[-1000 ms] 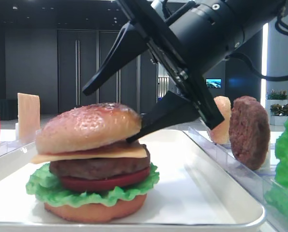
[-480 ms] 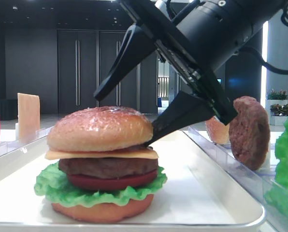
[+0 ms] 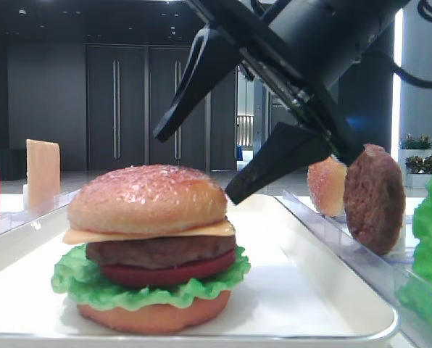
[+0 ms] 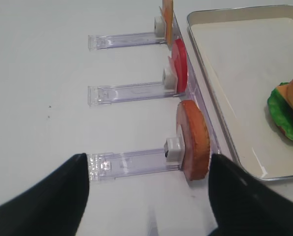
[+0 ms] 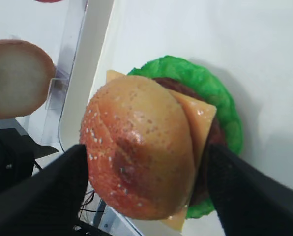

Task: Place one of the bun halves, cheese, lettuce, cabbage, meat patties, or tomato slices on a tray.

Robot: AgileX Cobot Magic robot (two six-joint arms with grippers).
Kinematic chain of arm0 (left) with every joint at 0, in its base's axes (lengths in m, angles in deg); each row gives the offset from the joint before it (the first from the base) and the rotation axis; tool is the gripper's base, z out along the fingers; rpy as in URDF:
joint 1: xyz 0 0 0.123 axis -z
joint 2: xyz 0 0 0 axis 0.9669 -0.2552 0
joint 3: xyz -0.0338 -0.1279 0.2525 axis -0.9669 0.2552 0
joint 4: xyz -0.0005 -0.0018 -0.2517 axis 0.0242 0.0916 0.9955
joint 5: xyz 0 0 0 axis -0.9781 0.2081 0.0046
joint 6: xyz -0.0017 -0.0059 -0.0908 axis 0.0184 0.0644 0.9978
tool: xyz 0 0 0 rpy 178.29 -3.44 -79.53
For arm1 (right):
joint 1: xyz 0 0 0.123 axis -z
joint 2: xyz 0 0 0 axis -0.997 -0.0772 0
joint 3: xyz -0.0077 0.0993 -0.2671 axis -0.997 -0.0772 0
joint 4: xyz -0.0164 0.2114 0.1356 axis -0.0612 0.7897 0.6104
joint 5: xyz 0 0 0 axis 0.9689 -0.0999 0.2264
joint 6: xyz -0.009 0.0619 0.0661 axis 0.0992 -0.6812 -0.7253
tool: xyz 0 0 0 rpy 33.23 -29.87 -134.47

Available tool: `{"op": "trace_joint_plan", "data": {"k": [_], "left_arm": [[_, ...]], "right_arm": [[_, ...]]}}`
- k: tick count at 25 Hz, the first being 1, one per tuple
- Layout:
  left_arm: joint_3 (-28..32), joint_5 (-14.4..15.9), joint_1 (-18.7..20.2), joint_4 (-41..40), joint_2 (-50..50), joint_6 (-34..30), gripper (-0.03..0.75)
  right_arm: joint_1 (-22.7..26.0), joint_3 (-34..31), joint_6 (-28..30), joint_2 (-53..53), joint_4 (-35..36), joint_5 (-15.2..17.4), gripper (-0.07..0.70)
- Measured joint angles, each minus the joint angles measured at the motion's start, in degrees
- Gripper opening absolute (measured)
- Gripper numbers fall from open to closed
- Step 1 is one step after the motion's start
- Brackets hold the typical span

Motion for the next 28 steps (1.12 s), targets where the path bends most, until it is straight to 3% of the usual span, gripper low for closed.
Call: {"op": "trace_joint_plan", "data": {"k": [10, 15, 22, 28], "left_arm": [[0.00, 0.00, 0.00, 0.00, 0.00, 0.00, 0.576], [0.00, 0.00, 0.00, 0.00, 0.00, 0.00, 0.576], [0.00, 0.00, 0.00, 0.00, 0.00, 0.00, 0.576], [0.00, 0.00, 0.00, 0.00, 0.00, 0.00, 0.576]], "right_arm": [[0.00, 8.41, -18.06, 3.46, -20.68, 2.71, 0.486], [0.21, 15.62, -29.75, 4.31, -35.09, 8.70, 0.486], [6.17, 24.70, -32.86, 4.43, -41.96, 18.81, 0.486], [14.64, 26.03, -32.99, 4.43, -48.47, 22.92, 0.486]]}}
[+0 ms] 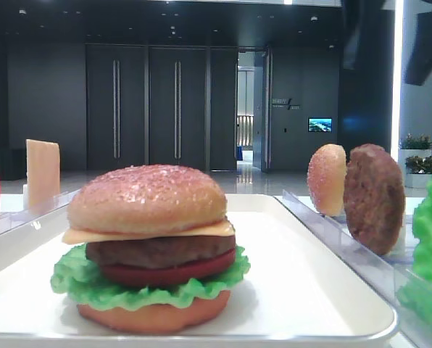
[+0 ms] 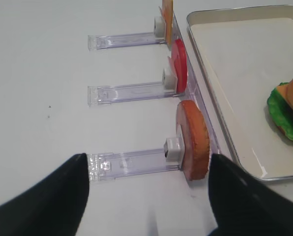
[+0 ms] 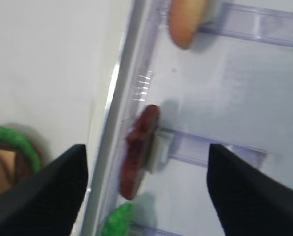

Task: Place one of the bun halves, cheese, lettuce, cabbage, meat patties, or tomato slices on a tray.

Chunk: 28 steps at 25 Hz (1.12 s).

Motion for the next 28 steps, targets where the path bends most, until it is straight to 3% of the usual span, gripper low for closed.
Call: {"op": "trace_joint_plan", "data": {"k": [5, 10, 20, 28], "left_arm": [[0.00, 0.00, 0.00, 0.00, 0.00, 0.00, 0.576], [0.00, 0.00, 0.00, 0.00, 0.00, 0.00, 0.576], [0.00, 0.00, 0.00, 0.00, 0.00, 0.00, 0.576], [0.00, 0.00, 0.00, 0.00, 0.00, 0.00, 0.576]], "right_arm": [[6.58, 0.00, 1.07, 0.00, -6.07, 2.97, 0.486], [11.46, 0.00, 1.77, 0.00, -7.32, 4.47, 0.486], [13.80, -2.02, 1.66, 3.82, -7.92, 4.52, 0.486], [13.80, -13.18, 0.65, 19.12, -8.83, 4.69, 0.486]]}}
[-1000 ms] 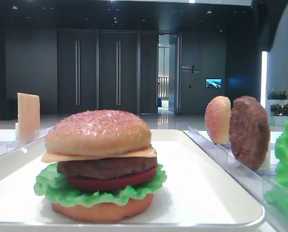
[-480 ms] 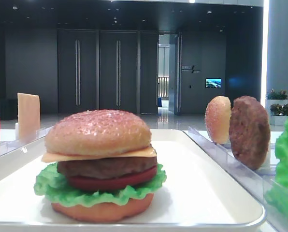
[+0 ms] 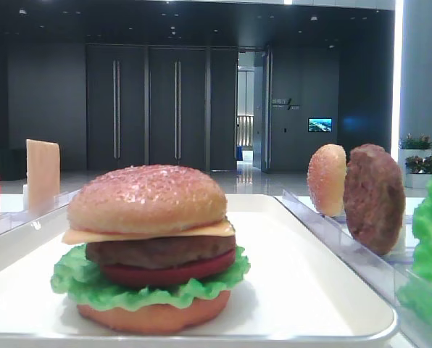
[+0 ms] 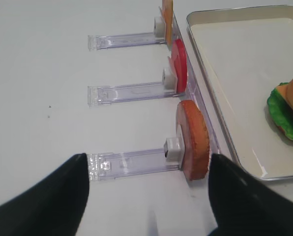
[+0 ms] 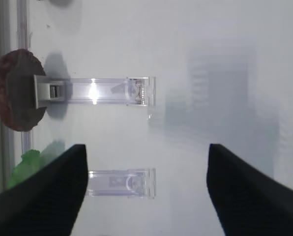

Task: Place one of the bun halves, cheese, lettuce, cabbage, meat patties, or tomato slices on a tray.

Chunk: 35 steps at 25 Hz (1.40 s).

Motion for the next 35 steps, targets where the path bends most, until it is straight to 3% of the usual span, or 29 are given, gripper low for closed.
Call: {"op": "trace_joint_plan", "data": {"k": [12, 22, 29, 35], "left_arm": [[0.00, 0.00, 0.00, 0.00, 0.00, 0.00, 0.576], [0.00, 0.00, 0.00, 0.00, 0.00, 0.00, 0.576], [0.00, 0.00, 0.00, 0.00, 0.00, 0.00, 0.576], [0.00, 0.00, 0.00, 0.00, 0.00, 0.00, 0.576]], "right_arm": [[0.00, -16.23, -1.30, 28.53, -0.39, 0.29, 0.486], [0.00, -24.99, -2.50, 48.22, -0.44, 0.48, 0.486], [0.00, -31.54, -2.33, 62.05, -1.75, -3.49, 0.486], [0.00, -33.92, -2.28, 72.96, -3.60, -3.79, 0.486]]}}
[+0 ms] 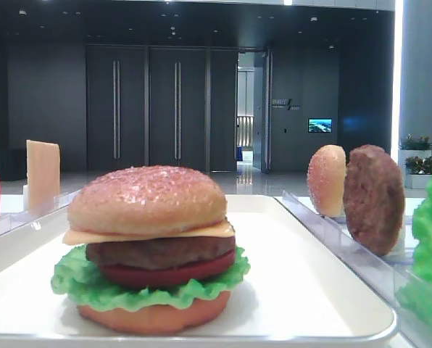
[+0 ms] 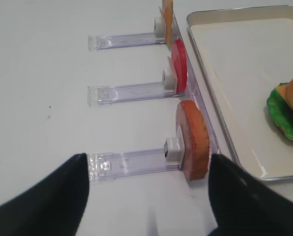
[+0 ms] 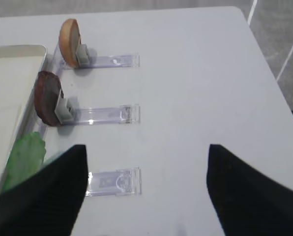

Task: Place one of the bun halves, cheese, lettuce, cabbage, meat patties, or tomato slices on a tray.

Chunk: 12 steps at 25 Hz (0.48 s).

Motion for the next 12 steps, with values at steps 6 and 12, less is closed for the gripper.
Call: {"op": "trace_joint_plan", "data": {"k": [6, 12], "left_arm": [[0.00, 0.00, 0.00, 0.00, 0.00, 0.00, 0.576], [0.00, 0.00, 0.00, 0.00, 0.00, 0.00, 0.576]], "right_arm": [[0.00, -0.38, 0.06, 3.88, -0.07, 1.30, 0.486], [0.00, -4.45, -0.05, 3.95, 0.22, 1.04, 0.486]]}}
